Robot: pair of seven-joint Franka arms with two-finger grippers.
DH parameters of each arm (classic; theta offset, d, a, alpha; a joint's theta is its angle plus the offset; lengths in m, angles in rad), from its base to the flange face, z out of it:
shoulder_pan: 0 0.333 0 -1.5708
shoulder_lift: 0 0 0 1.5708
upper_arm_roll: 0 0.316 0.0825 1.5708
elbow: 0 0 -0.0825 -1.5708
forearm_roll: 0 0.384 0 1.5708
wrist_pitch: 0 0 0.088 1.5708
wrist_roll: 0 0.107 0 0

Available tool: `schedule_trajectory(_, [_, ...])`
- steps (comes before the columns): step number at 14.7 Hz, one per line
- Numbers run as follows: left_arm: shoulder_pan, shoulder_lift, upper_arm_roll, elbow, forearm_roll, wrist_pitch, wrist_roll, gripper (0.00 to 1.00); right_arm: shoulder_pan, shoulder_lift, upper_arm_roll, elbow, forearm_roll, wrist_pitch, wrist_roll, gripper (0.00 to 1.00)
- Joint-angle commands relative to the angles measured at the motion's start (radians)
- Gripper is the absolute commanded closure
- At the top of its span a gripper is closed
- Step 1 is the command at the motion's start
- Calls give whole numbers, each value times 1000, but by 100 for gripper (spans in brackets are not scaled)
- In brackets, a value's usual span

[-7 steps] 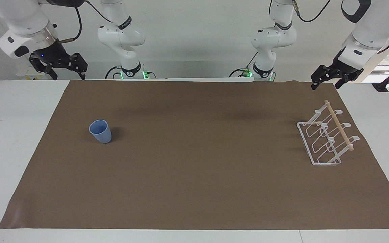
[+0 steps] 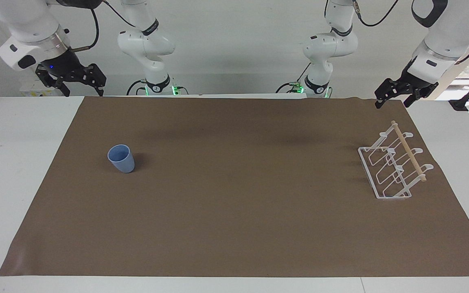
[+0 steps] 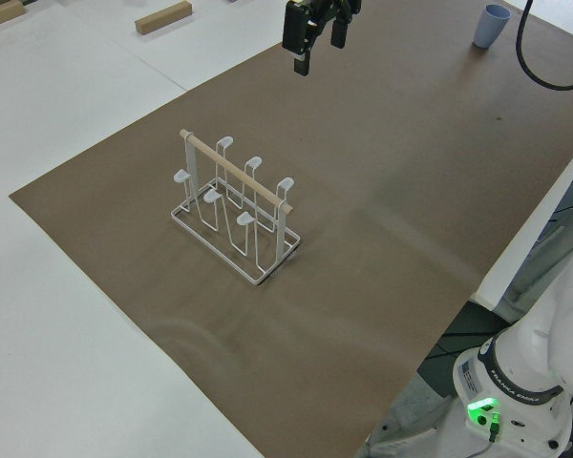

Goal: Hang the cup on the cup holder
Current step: 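Move the right gripper toward the light blue cup's rim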

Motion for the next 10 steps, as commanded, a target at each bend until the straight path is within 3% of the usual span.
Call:
schedule_trajectory(1, [15,-17,-8,-21,7,-4,12,0,-16,-33,-1,-49,24,0,-16,0])
schedule_trajectory(2, [13,-19,-8,-24,7,-4,12,0,-14,-44,-1,-99,24,76,-32,0])
schedule_trajectory(5, [13,-26,-8,-41,7,-5,11,0,-14,-108,-1,-376,29,375,-72,0])
schedule_trajectory(10, [10,-45,-8,-78,7,-2,11,0,-48,-67,-3,-615,99,667,-344,0])
